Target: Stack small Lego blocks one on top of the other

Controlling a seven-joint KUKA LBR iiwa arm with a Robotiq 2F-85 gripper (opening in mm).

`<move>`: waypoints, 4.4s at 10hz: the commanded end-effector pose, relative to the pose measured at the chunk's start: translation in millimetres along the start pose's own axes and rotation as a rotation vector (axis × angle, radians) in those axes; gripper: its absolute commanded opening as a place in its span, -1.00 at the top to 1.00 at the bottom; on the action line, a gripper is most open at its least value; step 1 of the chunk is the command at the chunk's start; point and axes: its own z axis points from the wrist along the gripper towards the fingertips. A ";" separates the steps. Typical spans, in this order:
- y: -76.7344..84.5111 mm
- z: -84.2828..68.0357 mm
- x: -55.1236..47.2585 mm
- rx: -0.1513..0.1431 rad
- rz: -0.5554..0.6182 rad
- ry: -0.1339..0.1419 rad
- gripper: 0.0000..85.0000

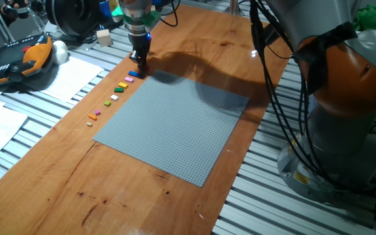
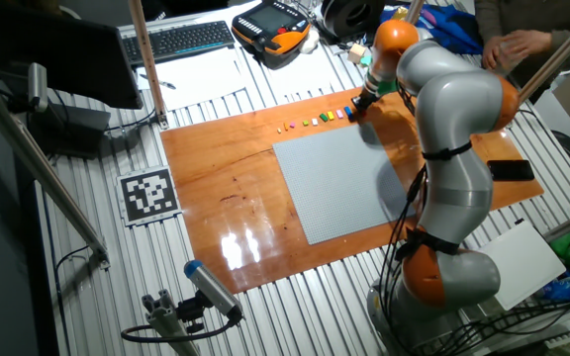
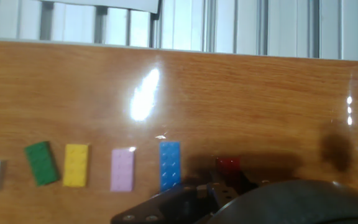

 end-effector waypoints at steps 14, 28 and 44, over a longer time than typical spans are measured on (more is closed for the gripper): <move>36.7 -28.0 35.8 -0.025 0.057 0.165 1.00; 46.6 1.2 88.3 0.001 0.080 0.106 1.00; 52.9 11.4 87.0 0.017 0.085 0.094 1.00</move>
